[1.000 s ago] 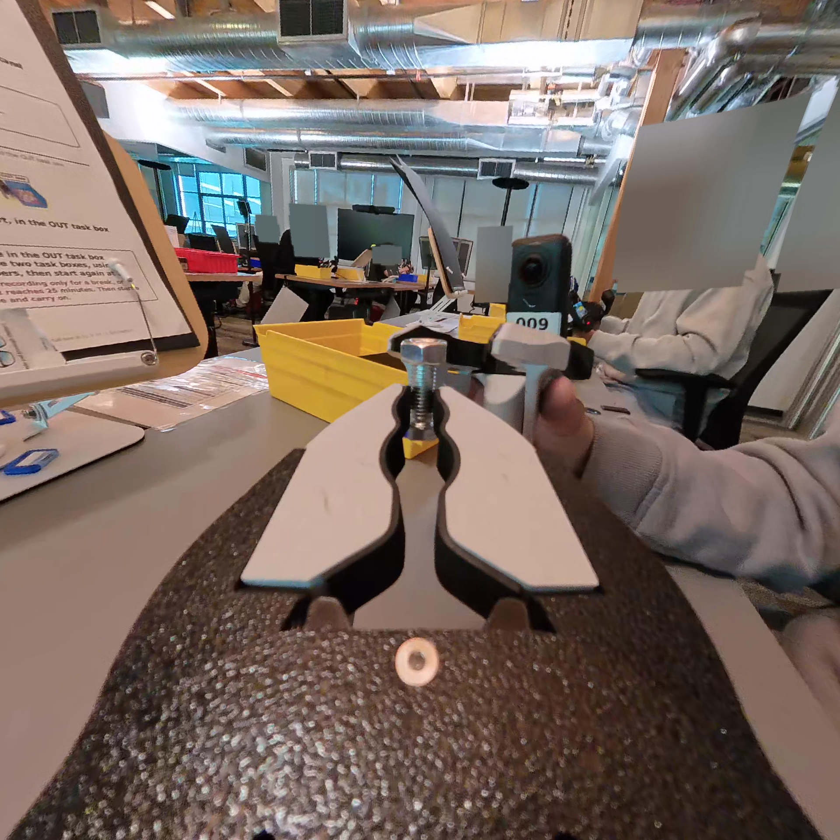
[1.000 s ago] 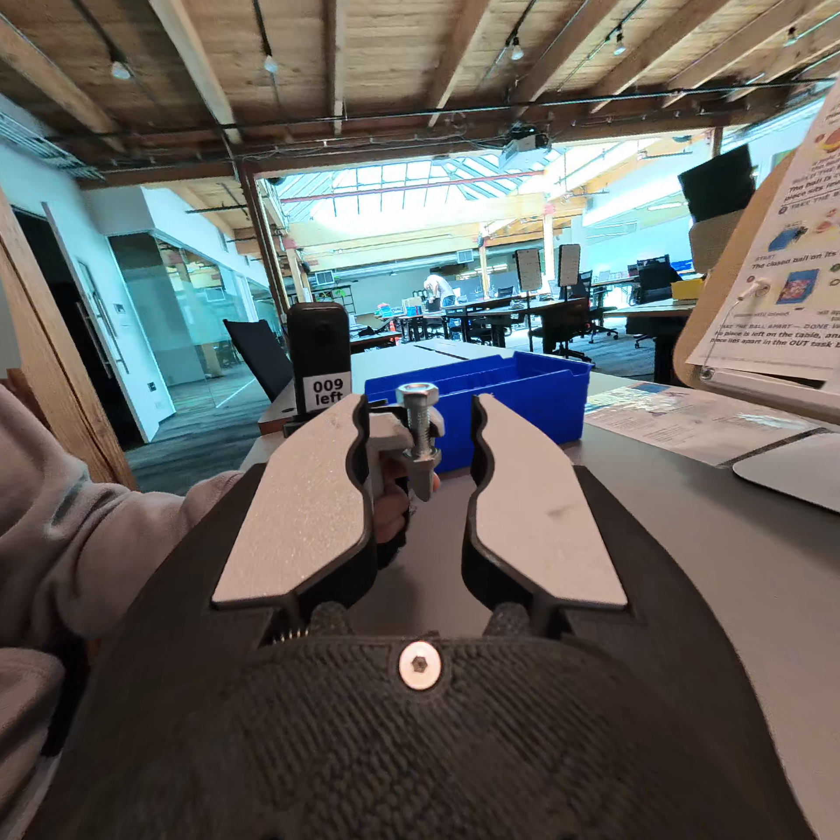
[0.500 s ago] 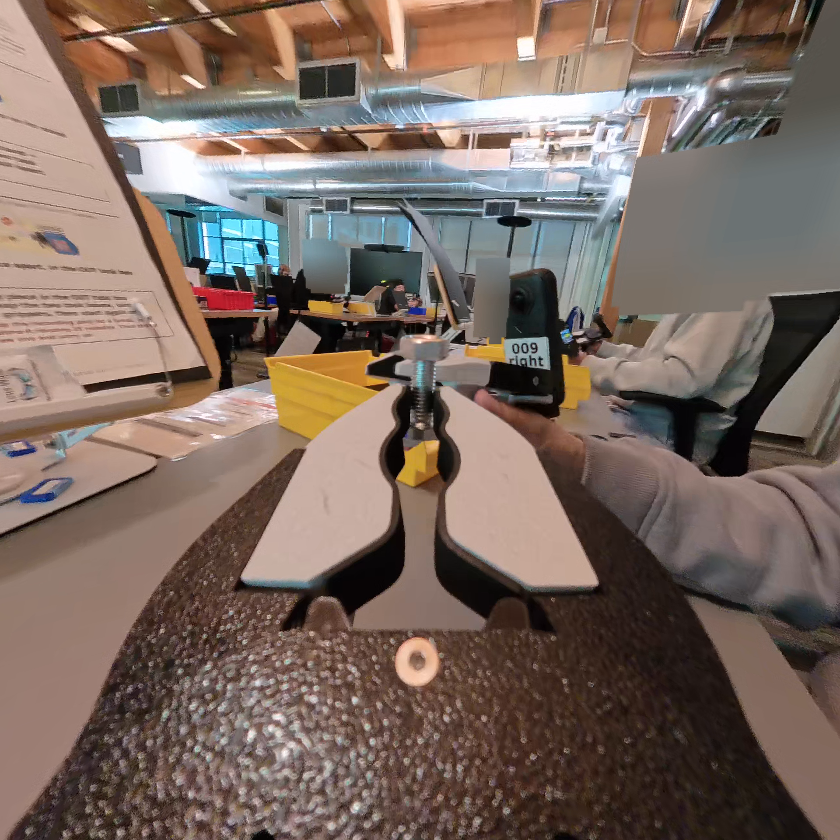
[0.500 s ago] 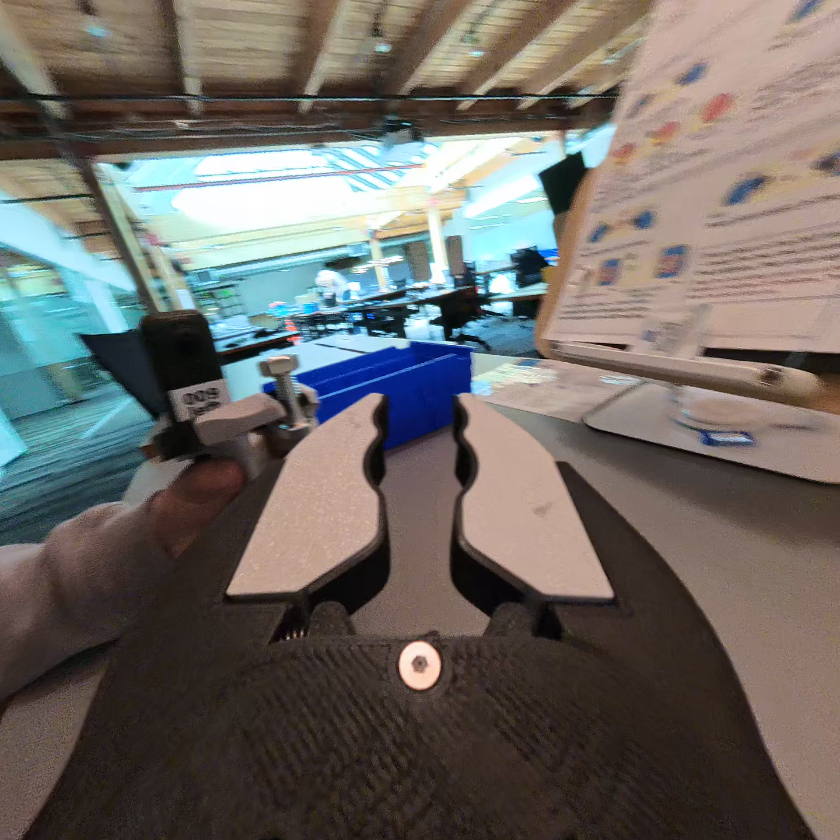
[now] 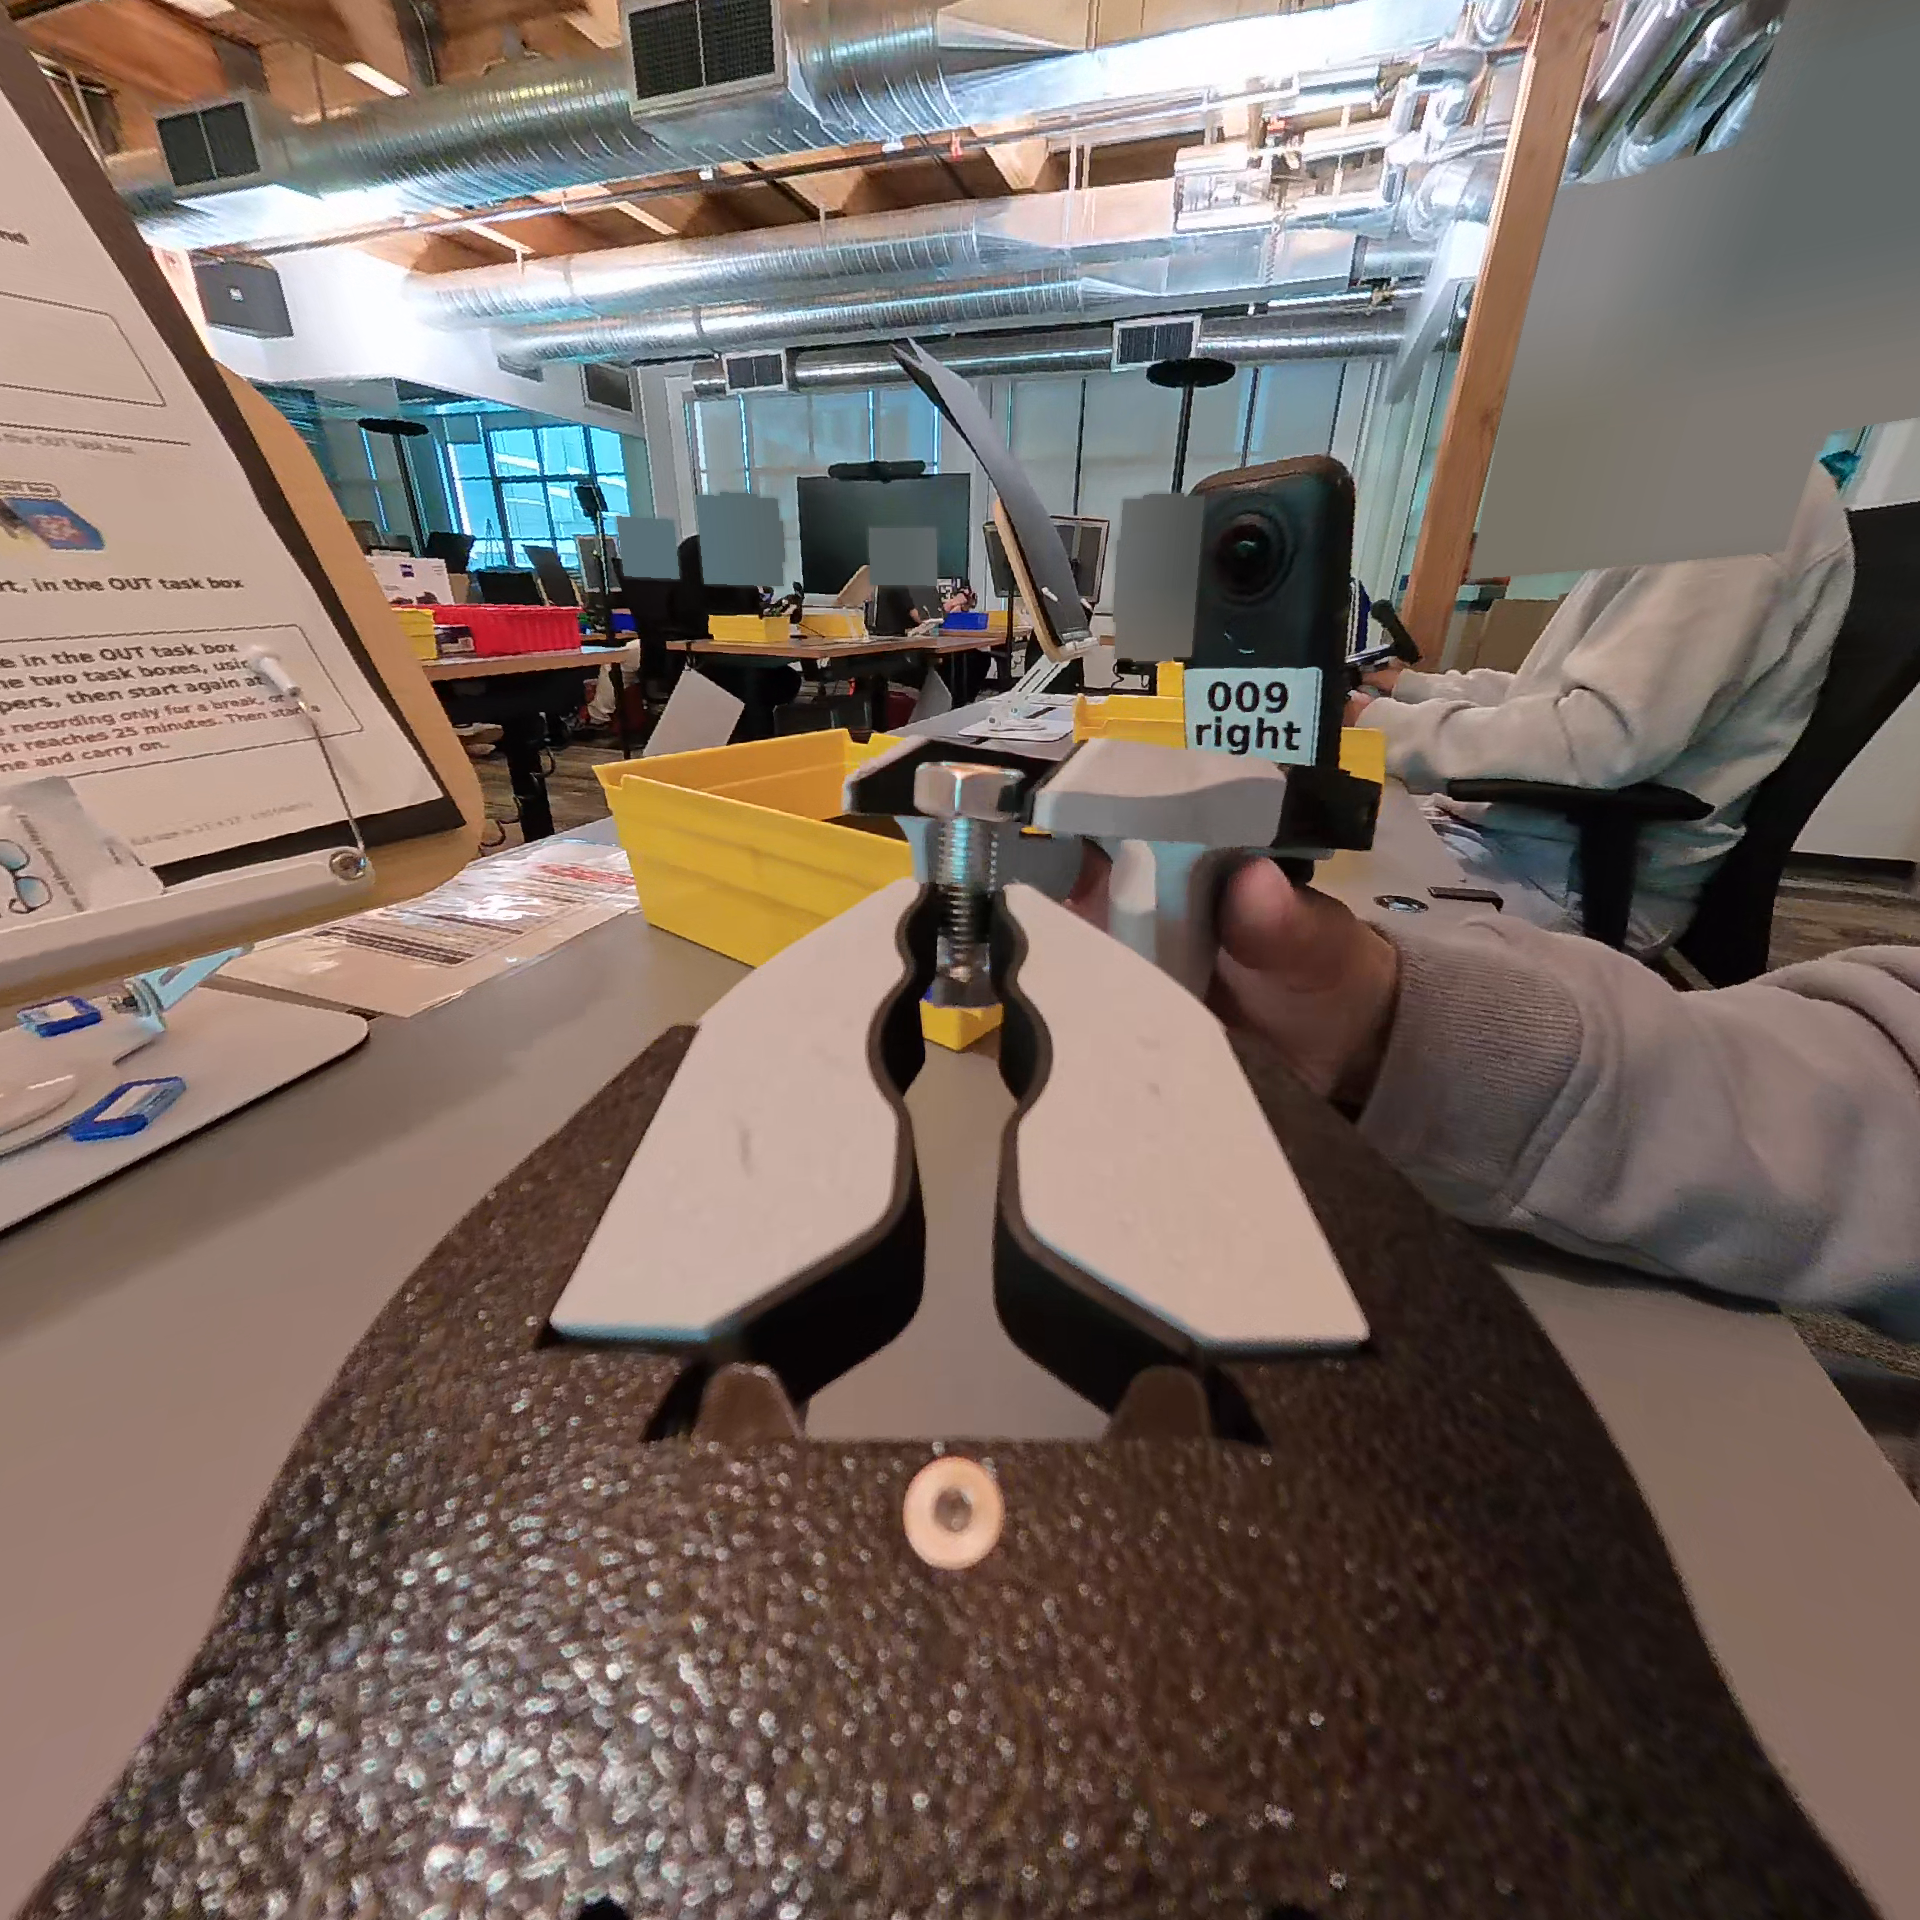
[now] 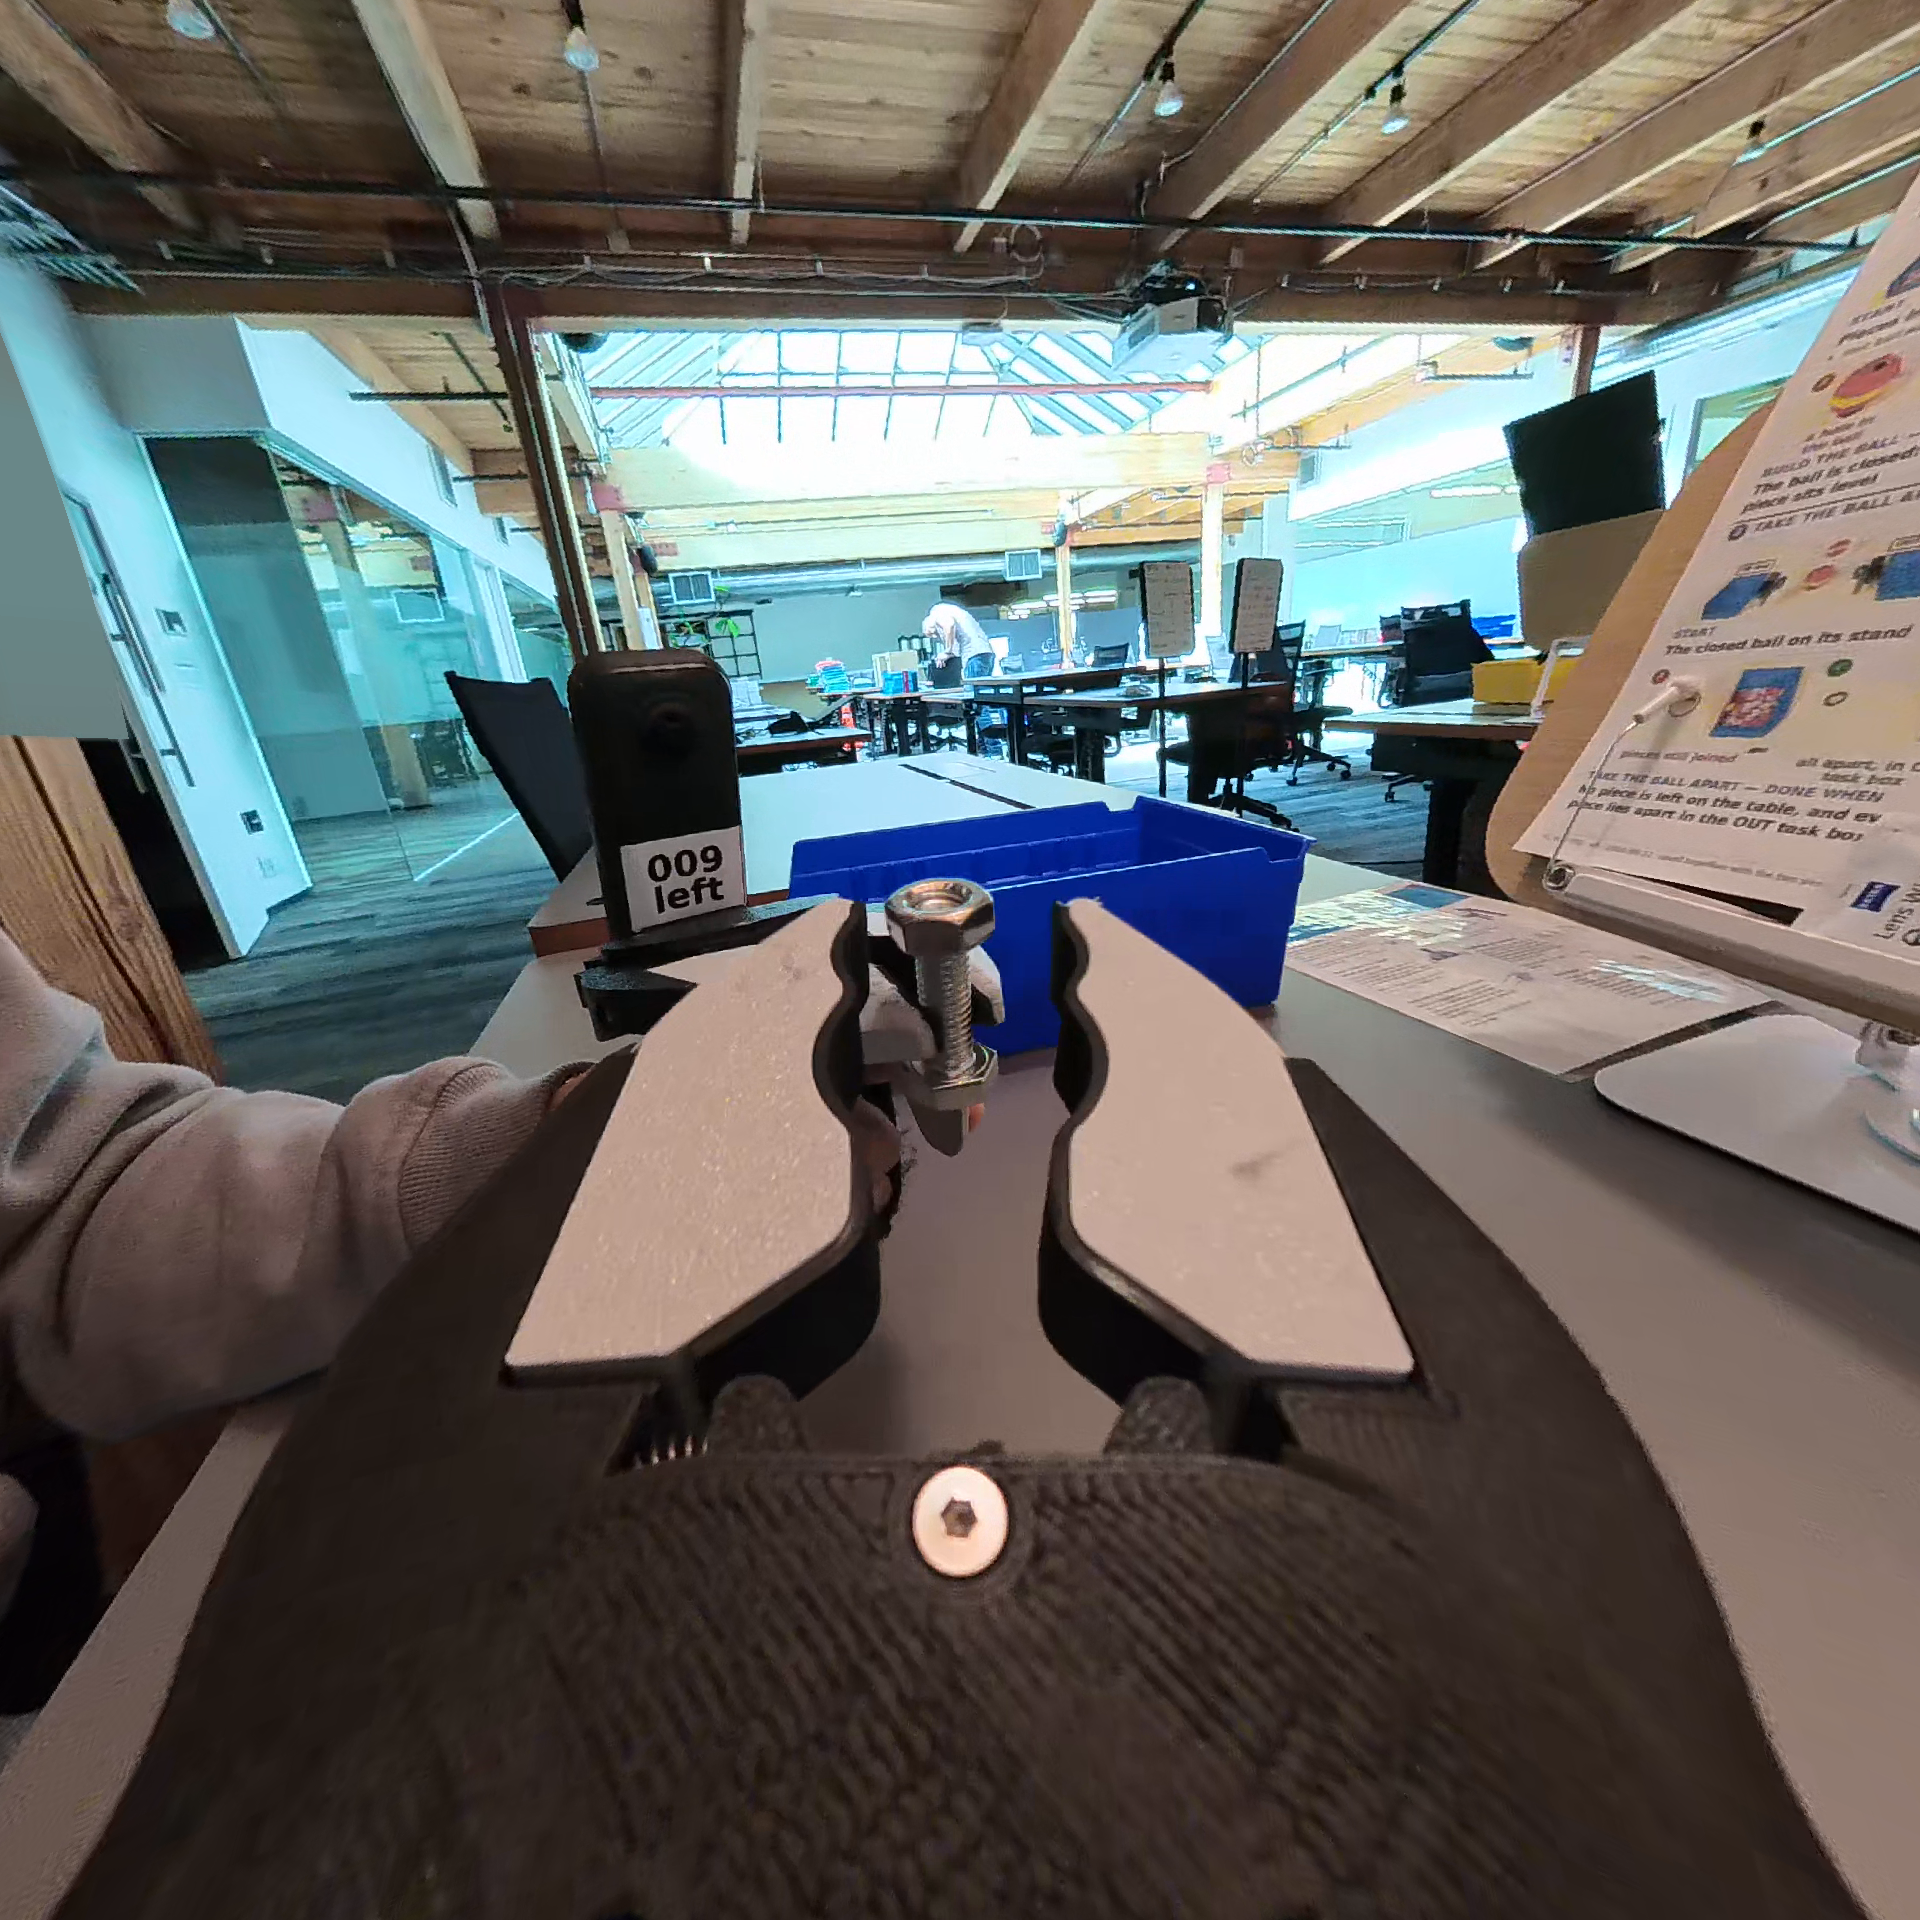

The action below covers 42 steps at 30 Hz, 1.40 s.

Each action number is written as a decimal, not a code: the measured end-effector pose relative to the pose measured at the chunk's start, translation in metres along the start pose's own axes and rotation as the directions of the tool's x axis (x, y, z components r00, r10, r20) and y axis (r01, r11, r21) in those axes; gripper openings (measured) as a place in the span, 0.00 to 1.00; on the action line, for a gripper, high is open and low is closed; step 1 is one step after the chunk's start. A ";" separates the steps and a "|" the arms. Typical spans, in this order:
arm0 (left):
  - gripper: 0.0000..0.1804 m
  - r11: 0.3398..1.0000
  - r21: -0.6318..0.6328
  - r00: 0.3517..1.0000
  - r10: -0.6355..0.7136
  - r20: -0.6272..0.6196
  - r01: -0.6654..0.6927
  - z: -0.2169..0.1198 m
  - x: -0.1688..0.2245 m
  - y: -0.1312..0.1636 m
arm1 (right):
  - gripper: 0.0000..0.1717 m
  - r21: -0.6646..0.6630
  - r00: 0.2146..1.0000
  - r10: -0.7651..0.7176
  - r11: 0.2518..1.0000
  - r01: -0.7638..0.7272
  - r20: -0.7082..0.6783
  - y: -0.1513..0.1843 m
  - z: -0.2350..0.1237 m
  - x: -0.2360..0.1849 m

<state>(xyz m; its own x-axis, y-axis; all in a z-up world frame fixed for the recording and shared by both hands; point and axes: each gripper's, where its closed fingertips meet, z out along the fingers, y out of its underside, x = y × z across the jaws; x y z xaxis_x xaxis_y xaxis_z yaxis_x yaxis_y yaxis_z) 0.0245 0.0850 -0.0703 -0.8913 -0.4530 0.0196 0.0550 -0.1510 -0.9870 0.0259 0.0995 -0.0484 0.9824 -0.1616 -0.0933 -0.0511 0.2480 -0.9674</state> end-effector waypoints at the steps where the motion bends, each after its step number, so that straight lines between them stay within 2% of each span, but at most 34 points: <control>1: 0.05 1.000 0.000 1.000 -0.001 -0.002 0.001 0.000 0.000 0.000 | 0.17 0.001 1.000 0.002 1.000 -0.002 -0.002 0.000 0.000 0.000; 12: 0.05 1.000 0.007 1.000 -0.006 0.011 0.006 -0.002 -0.003 -0.002 | 0.10 0.001 0.999 -0.053 0.999 0.053 0.002 -0.003 -0.001 -0.002; 16: 0.05 1.000 0.016 1.000 -0.007 0.007 0.007 -0.003 -0.003 -0.003 | 0.09 0.008 0.999 -0.033 0.999 0.033 0.014 -0.004 -0.002 -0.003; 19: 0.05 0.999 0.033 1.000 -0.013 0.014 0.013 -0.005 -0.006 -0.006 | 0.09 0.036 0.999 -0.006 0.999 0.007 -0.032 -0.010 -0.008 0.007; 24: 0.05 0.999 0.030 1.000 -0.014 0.022 0.014 -0.006 -0.008 -0.006 | 0.16 0.072 0.998 0.031 0.997 -0.027 -0.052 -0.016 -0.015 0.015; 28: 0.05 1.000 -0.002 1.000 0.015 0.024 -0.015 -0.003 -0.006 -0.001 | 0.18 0.042 1.000 -0.001 0.999 0.002 -0.026 -0.012 -0.007 0.005; 35: 0.05 0.999 -0.017 0.998 0.050 0.040 -0.049 -0.002 -0.006 0.000 | 0.16 0.006 0.999 -0.039 0.999 0.039 -0.036 -0.004 -0.001 0.001; 39: 0.05 0.996 -0.045 0.994 0.085 0.069 -0.082 -0.002 -0.008 0.003 | 0.10 -0.008 0.998 -0.046 0.999 0.046 -0.039 -0.002 -0.001 0.001; 42: 0.05 0.994 -0.059 0.993 0.092 0.076 -0.087 -0.003 -0.010 0.005 | 0.10 -0.031 0.997 -0.058 0.998 0.057 -0.041 0.000 0.000 0.002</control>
<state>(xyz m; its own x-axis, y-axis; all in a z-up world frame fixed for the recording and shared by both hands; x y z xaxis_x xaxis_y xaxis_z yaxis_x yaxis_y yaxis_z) 0.0325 0.0910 -0.0757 -0.8459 -0.5300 -0.0590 0.1058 -0.0583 -0.9927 0.0281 0.0988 -0.0485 0.9755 -0.2151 -0.0469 -0.0010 0.2088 -0.9780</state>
